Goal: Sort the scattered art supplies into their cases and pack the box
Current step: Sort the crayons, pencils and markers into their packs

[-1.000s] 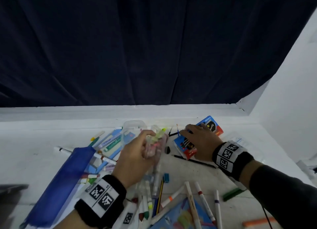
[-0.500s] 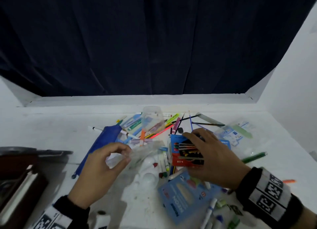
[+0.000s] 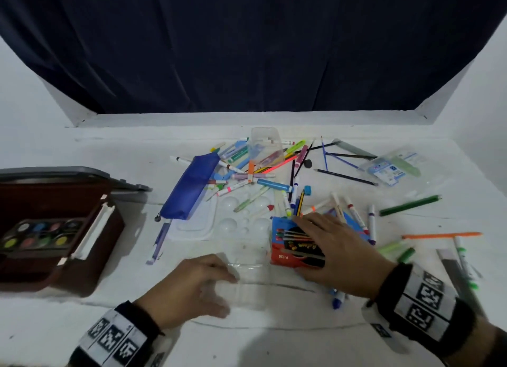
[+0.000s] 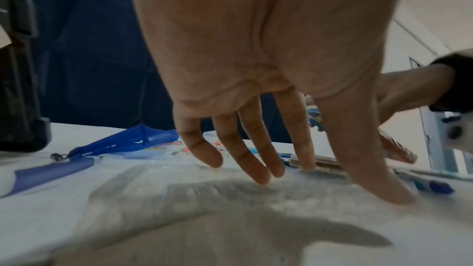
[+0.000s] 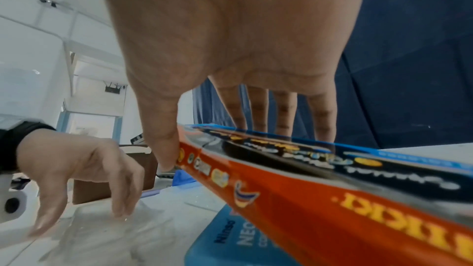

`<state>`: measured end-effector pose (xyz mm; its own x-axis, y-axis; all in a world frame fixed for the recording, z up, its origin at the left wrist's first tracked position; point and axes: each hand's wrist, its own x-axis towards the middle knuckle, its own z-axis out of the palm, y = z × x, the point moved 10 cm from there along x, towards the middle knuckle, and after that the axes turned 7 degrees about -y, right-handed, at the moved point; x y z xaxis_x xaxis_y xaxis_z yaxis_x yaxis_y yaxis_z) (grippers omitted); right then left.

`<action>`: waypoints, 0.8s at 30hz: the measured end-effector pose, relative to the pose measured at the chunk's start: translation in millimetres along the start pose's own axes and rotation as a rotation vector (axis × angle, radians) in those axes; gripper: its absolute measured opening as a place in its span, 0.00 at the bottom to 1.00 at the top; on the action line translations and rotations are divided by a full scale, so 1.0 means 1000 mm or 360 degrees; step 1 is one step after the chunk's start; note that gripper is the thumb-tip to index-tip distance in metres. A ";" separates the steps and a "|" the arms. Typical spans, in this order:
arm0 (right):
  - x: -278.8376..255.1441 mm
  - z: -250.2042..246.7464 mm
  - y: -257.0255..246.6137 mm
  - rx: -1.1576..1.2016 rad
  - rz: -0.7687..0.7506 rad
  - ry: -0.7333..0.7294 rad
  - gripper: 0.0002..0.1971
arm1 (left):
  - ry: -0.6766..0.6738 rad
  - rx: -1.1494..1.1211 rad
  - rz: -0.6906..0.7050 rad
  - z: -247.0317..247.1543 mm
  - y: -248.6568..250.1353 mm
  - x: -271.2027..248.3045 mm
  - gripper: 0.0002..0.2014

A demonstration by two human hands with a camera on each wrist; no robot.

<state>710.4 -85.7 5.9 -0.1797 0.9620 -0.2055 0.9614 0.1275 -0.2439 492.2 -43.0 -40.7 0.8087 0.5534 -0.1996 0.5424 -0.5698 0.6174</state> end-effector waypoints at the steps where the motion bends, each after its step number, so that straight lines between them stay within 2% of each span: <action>1: -0.001 0.002 -0.004 -0.0011 -0.0006 -0.0018 0.46 | 0.0017 -0.0047 0.0023 -0.001 0.000 -0.001 0.22; 3: -0.002 0.004 -0.013 -0.0057 -0.0018 -0.0023 0.46 | 0.0106 0.0004 0.0027 -0.008 -0.006 -0.005 0.21; 5: 0.002 0.007 -0.020 -0.0115 -0.0002 -0.0058 0.47 | 0.0130 0.0172 -0.0079 -0.013 -0.022 -0.011 0.23; 7: 0.010 0.012 -0.022 -0.0192 0.0037 -0.0080 0.47 | 0.0077 0.0312 -0.0215 -0.013 -0.042 -0.018 0.27; 10: 0.025 0.014 -0.019 -0.0311 0.0109 -0.0070 0.43 | -0.0006 0.0273 -0.0355 -0.010 -0.060 -0.029 0.30; 15: 0.043 0.004 -0.013 -0.0407 0.0252 -0.0032 0.34 | -0.0009 0.0158 -0.0341 -0.017 -0.066 -0.041 0.34; 18: 0.055 0.001 0.004 -0.0212 0.0415 -0.0014 0.43 | 0.0039 0.0221 -0.0337 -0.023 -0.067 -0.039 0.35; 19: 0.056 -0.001 0.013 -0.0159 0.0483 0.0009 0.39 | 0.0050 0.0235 -0.0337 -0.023 -0.068 -0.037 0.35; 20: 0.055 -0.003 0.019 -0.0172 0.0524 0.0018 0.32 | 0.0050 0.0250 -0.0332 -0.023 -0.068 -0.036 0.36; 22: 0.054 -0.005 0.022 -0.0271 0.0473 -0.0043 0.16 | 0.0038 0.0256 -0.0305 -0.020 -0.069 -0.033 0.37; 23: 0.053 -0.003 0.018 -0.0297 0.0373 -0.0106 0.16 | 0.0031 0.0246 -0.0292 -0.019 -0.070 -0.032 0.37; 24: 0.053 0.002 0.013 -0.0323 0.0260 -0.0204 0.27 | 0.0024 0.0239 -0.0287 -0.019 -0.070 -0.031 0.37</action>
<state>712.7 -33.7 -9.4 -0.0316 0.9372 -0.3475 0.9995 0.0316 -0.0058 424.3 -8.6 -63.0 0.6926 0.6628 -0.2847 0.7066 -0.5440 0.4524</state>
